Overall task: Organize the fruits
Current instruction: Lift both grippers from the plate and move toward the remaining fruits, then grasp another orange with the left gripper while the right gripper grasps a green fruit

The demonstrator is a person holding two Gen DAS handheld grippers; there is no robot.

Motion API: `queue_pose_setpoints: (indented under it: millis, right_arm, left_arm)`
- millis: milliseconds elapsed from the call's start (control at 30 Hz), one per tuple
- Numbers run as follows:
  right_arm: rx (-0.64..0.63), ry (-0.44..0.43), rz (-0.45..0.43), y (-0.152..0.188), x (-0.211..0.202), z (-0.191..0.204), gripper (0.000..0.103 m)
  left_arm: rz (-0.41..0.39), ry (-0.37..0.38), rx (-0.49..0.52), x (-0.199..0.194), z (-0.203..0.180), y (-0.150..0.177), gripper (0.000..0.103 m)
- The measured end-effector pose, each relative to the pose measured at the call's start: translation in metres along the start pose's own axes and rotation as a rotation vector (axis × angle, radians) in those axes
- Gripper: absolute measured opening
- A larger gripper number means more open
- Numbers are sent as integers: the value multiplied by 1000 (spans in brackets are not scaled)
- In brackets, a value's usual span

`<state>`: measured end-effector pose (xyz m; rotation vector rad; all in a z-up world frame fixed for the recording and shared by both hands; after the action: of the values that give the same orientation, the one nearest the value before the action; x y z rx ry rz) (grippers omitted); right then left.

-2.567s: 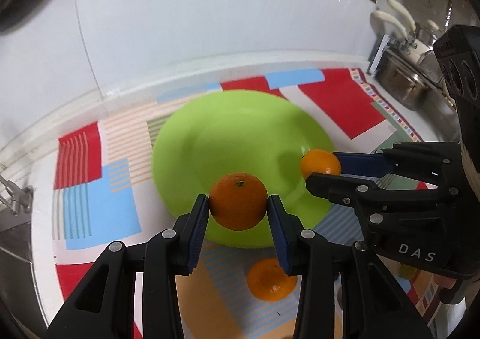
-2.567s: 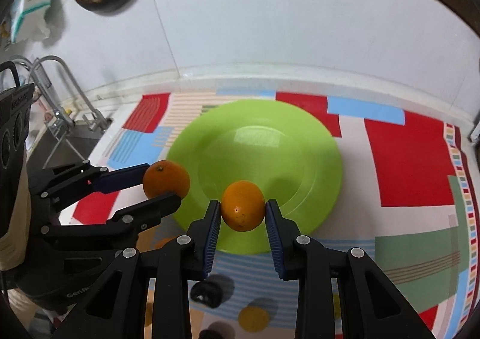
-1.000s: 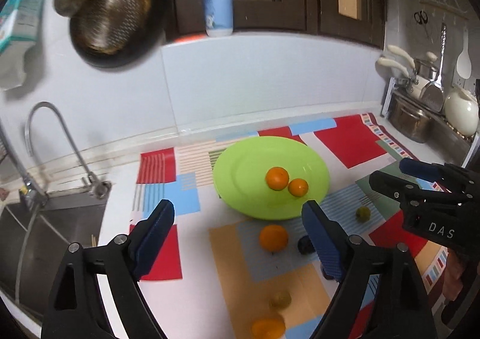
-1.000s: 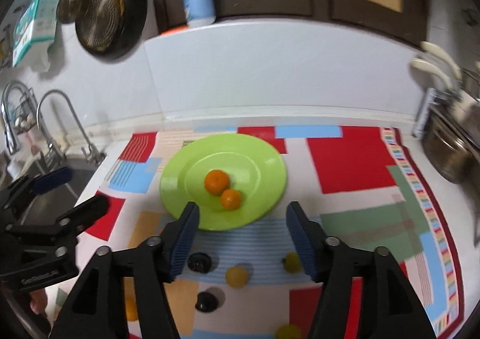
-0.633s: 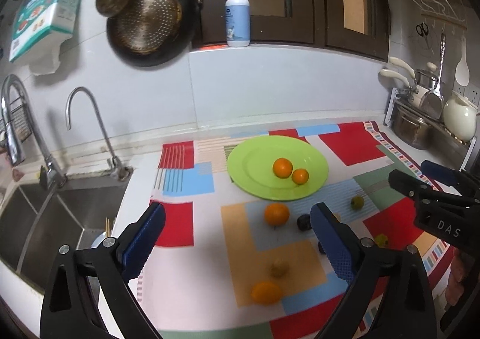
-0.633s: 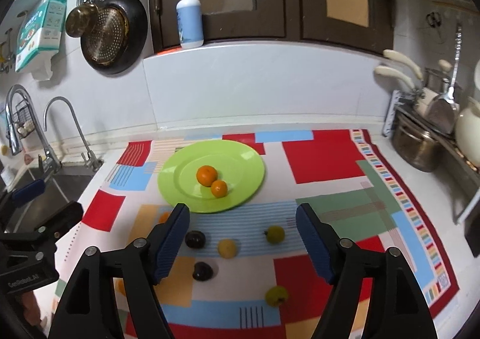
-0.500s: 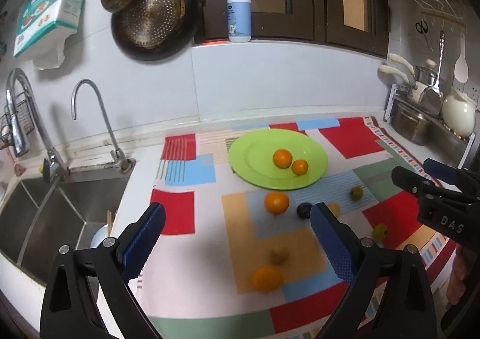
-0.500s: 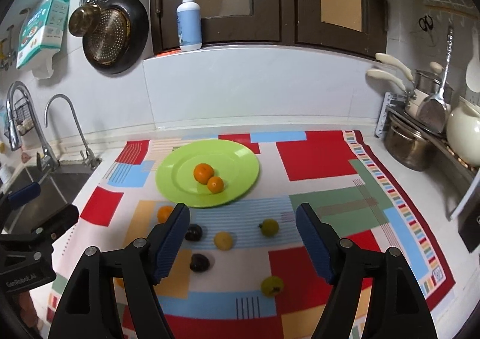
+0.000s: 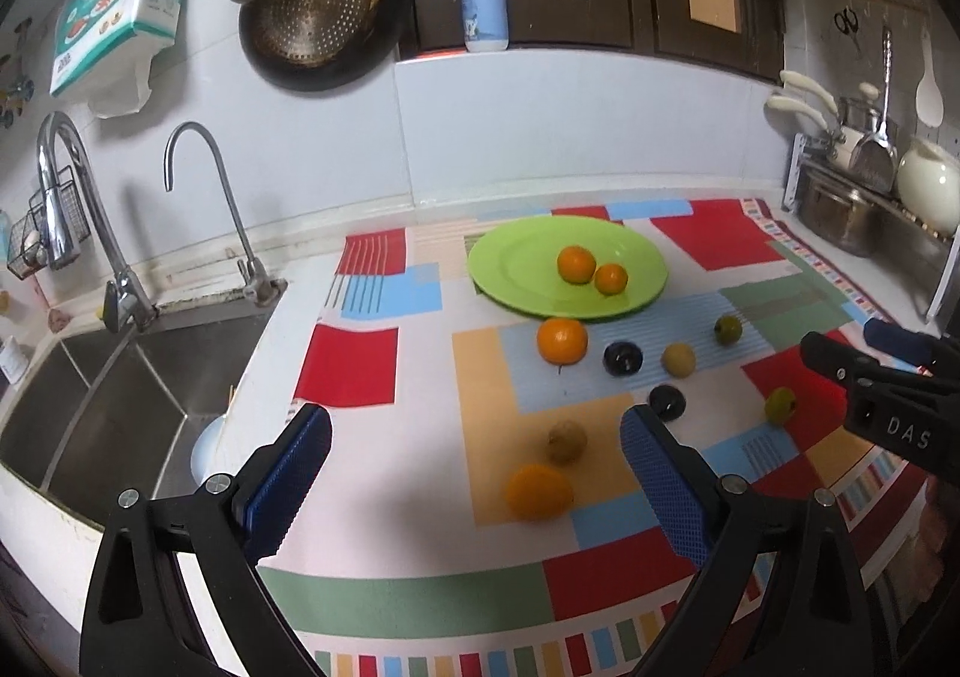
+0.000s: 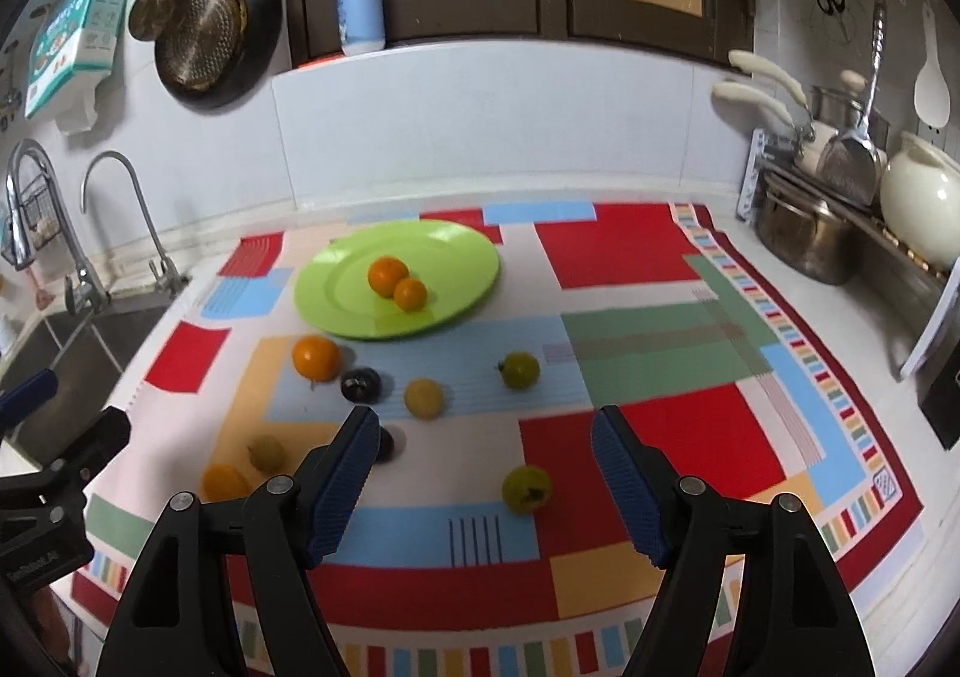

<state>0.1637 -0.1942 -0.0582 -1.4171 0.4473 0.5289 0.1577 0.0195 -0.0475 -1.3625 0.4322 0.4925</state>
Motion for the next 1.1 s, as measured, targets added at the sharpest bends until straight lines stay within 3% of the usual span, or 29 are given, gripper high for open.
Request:
queue_pose_setpoints:
  millis: [333,567,1100]
  right_arm:
    - [0,13,81,24,30,-16,74]
    - [24,9,116,34,46,-24,72]
    - [41,-15,150,44,67,-29,51]
  left_arm:
    - [72,-4,-1,26,-15,25,98]
    - [127,23,-7,45,-23,37,85]
    - [181,84,-27,68,-32,45,50]
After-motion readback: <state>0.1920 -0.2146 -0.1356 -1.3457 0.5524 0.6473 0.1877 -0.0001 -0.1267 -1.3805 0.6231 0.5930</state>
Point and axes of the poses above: each gripper's, at about its wrist camera, not at the fingertips, and x roughly the way its jaws point, z to its left, y to its underside, the point moved 2 cm from there along x, roughly the way its jaws point, and after that the axes turned 7 degrees about -y, right-handed, at the moved point
